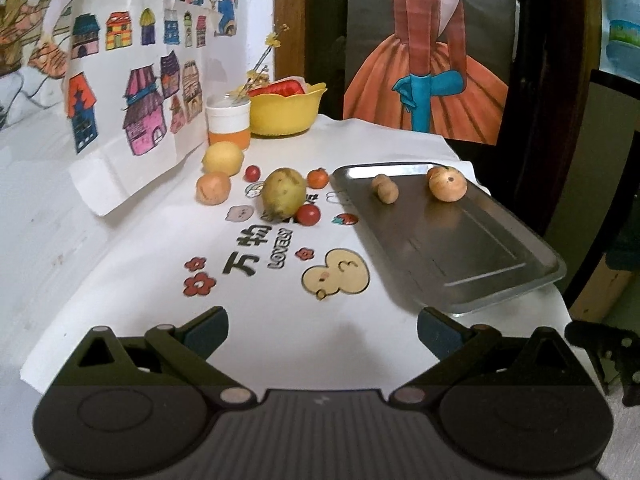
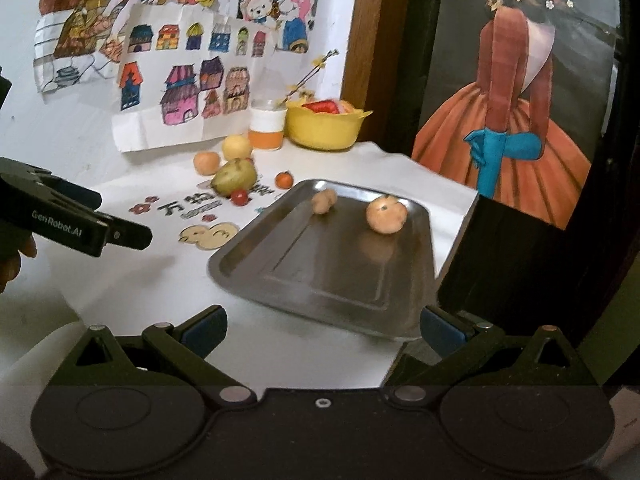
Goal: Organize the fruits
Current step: 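Lift both open grippers away from the tray toward the remaining fruits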
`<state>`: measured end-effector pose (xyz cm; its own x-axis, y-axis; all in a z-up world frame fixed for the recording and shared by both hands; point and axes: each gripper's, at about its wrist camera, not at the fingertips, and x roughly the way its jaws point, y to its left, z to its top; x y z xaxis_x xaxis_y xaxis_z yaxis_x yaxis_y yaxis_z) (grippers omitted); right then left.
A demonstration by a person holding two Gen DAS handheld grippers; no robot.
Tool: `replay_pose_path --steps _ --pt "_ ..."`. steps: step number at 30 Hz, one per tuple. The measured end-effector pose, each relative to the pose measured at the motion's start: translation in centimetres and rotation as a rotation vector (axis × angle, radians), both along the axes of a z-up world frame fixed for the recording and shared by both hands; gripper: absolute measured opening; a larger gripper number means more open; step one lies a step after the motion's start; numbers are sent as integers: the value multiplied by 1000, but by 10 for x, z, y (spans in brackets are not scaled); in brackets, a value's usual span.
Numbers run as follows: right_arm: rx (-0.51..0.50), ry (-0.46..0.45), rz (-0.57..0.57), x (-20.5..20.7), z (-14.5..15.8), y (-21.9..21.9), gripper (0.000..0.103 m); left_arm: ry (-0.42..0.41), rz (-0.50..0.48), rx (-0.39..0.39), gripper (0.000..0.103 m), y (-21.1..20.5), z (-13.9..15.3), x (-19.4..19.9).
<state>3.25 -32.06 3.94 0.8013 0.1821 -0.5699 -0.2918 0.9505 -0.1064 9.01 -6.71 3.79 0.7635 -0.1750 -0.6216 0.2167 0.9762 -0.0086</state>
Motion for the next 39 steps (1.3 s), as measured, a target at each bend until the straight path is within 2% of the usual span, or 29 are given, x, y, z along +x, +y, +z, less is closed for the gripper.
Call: replay_pose_path --steps 20,29,36,39 --pt "9 38 140 -5 -2 70 102 17 87 49 103 55 -7 -14" --pt "-38 10 192 10 7 95 102 -17 212 0 103 96 -3 3" --pt "-11 -58 146 36 24 100 102 -21 289 -62 103 122 -1 20" --pt "-42 -85 135 50 32 100 102 -17 299 -75 103 127 0 29"
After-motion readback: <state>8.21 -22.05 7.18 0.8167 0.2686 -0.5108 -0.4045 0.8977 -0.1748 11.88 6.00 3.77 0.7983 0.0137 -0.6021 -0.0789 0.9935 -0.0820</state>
